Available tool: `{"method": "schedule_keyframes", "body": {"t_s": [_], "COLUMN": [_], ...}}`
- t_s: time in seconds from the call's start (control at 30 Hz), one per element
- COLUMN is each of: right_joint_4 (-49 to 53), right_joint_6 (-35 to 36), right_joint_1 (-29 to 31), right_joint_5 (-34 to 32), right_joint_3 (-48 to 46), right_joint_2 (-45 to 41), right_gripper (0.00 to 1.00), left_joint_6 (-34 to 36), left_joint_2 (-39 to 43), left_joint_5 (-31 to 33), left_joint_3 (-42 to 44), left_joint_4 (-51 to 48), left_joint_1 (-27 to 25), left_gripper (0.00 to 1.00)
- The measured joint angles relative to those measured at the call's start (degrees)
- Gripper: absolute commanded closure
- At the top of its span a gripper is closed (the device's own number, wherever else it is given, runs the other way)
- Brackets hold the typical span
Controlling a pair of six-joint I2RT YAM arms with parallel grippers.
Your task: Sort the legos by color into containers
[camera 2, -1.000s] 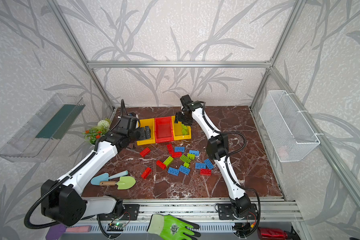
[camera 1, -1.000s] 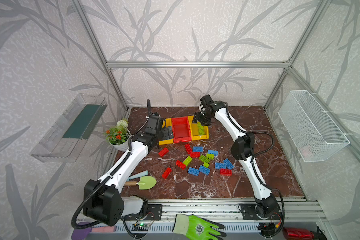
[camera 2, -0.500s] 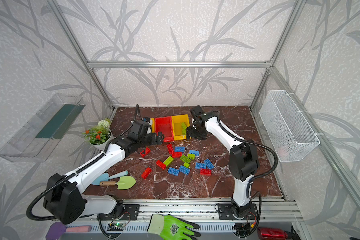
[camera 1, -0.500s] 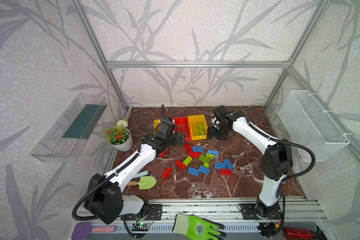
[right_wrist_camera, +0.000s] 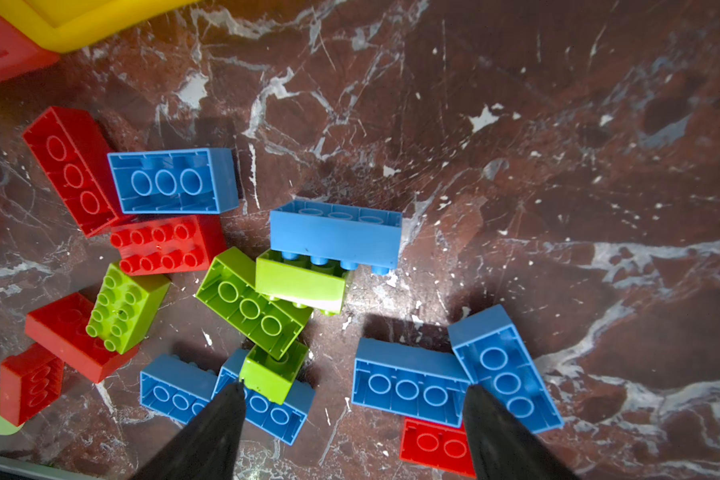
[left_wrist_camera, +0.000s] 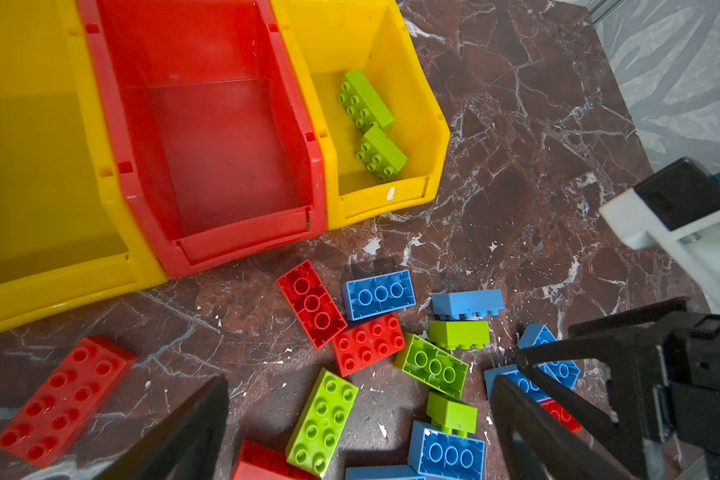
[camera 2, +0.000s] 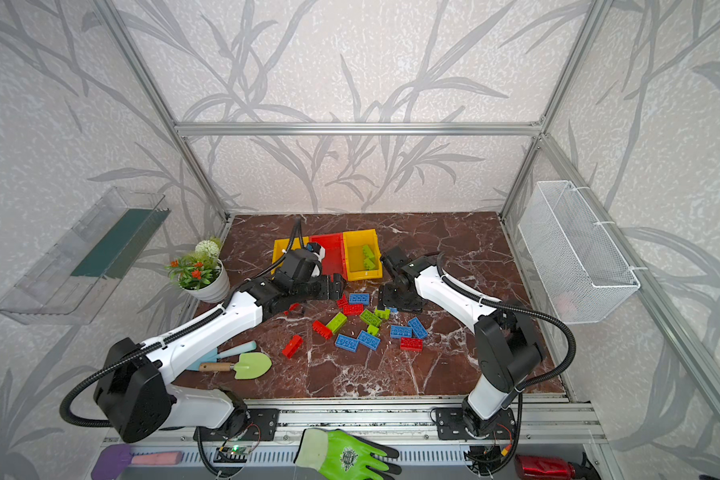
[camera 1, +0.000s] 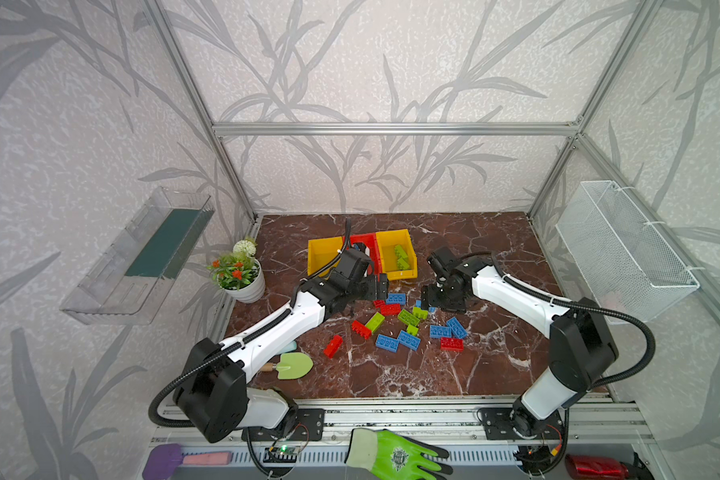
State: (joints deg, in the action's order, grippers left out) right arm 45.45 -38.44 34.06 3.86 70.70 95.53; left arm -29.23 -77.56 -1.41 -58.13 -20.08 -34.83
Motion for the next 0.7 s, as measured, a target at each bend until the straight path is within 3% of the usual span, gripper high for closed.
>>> {"method": "schedule_keyframes", "body": {"t_s": [0.4,0.7], "right_joint_4": [-2.34,-1.55], "right_joint_6": [-5.79,-7.63], "right_joint_1": [3.56,3.74], "right_joint_5": [-1.95,-3.17], "right_joint_3": [3.39,8.74], "right_joint_2": [9.92,15.45], "right_gripper": [0.18,0.25], "left_joint_6": [0.09,1.33], "left_joint_2": [12.28,15.69], "left_joint_5": [3.3,7.78], "left_joint_3": [7.5,8.5], "left_joint_4": [-4.0,-6.49], "left_joint_1": [0.0,0.0], "left_gripper": [0.02,0.02]}}
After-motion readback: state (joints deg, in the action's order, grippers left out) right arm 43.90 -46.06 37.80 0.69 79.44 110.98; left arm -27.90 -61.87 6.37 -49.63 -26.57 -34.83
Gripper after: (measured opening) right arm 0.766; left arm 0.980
